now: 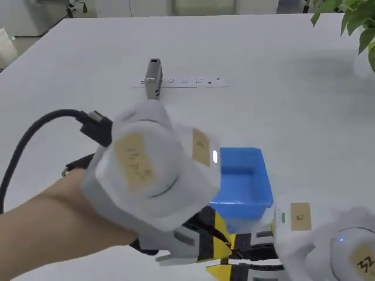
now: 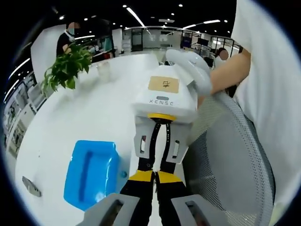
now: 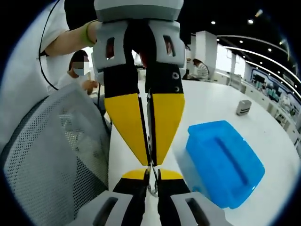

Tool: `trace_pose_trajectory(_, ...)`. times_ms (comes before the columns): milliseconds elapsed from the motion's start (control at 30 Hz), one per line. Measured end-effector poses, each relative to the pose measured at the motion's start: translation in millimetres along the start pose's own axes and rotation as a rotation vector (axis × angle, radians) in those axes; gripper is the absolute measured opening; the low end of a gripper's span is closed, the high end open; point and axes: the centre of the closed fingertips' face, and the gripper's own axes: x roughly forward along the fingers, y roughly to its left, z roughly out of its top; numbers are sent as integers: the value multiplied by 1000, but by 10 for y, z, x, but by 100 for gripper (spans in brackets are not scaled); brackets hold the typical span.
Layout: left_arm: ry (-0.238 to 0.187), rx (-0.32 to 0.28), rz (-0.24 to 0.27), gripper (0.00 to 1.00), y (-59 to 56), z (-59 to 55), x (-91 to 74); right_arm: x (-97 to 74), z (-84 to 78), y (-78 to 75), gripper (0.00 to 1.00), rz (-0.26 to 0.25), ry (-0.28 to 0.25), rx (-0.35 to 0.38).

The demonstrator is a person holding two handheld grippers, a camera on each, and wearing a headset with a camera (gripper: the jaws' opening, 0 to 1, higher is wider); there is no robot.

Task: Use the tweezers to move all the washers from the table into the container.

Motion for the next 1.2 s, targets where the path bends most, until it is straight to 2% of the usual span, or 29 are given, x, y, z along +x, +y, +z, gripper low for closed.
trace_pose_trajectory(33,-15,4,10,0,10,5,7,5,-6,-11,3,1,1,0)
trace_pose_trajectory(67,-57,-11,32,0,39,30,18,1,-10,-23,3,3,-4,67)
trace_pose_trajectory(100,-76,-72,45,1,51,22,16,-5,-15,-34,3,8,-7,75)
trace_pose_trajectory(133,-94,-121,34,6,30,10,12,-12,-18,-49,3,5,-12,89)
trace_pose_trajectory(167,-121,-175,29,10,8,-11,-6,-23,-24,-72,3,-10,-21,136)
trace_pose_trajectory(267,-215,-270,90,21,33,-37,-99,-52,-38,-127,2,-22,-54,230)
trace_pose_trajectory(333,-285,-352,140,34,33,-70,-189,-70,-51,-167,2,-25,-78,300)
trace_pose_trajectory(367,-312,-393,178,40,35,-116,-240,-70,-57,-185,2,-25,-91,327)
trace_pose_trajectory(467,-344,-475,281,57,50,-248,-351,-95,-68,-260,2,-27,-149,464)
trace_pose_trajectory(500,-361,-500,310,62,45,-277,-392,-102,-66,-273,2,-30,-159,472)
trace_pose_trajectory(567,-432,-570,415,70,45,-338,-562,-143,-59,-309,2,-23,-190,521)
trace_pose_trajectory(633,-480,-610,493,76,46,-389,-692,-194,-27,-358,2,-23,-229,569)
trace_pose_trajectory(667,-506,-633,552,79,55,-441,-778,-224,-19,-380,2,-22,-241,584)
trace_pose_trajectory(800,-594,-686,722,93,83,-584,-1013,-299,-3,-431,3,-31,-256,601)
trace_pose_trajectory(900,-669,-694,804,98,129,-598,-1151,-343,12,-438,3,-31,-258,594)
trace_pose_trajectory(933,-699,-678,826,99,153,-581,-1190,-353,14,-437,3,-34,-258,590)
trace_pose_trajectory(967,-768,-676,860,99,199,-558,-1257,-366,23,-429,3,-35,-259,587)
trace_pose_trajectory(1000,-814,-691,894,99,241,-564,-1311,-377,31,-421,3,-35,-260,586)
trace_pose_trajectory(1033,-821,-695,887,99,246,-552,-1321,-388,42,-414,3,-37,-261,585)
trace_pose_trajectory(1067,-793,-689,878,99,231,-573,-1302,-410,60,-407,3,-42,-262,581)
trace_pose_trajectory(1100,-774,-661,938,99,244,-607,-1364,-422,67,-427,3,-45,-264,577)
trace_pose_trajectory(1133,-769,-640,966,99,242,-617,-1386,-453,96,-432,3,-49,-269,570)
trace_pose_trajectory(1200,-769,-641,967,99,220,-637,-1376,-526,151,-482,3,-68,-291,559)
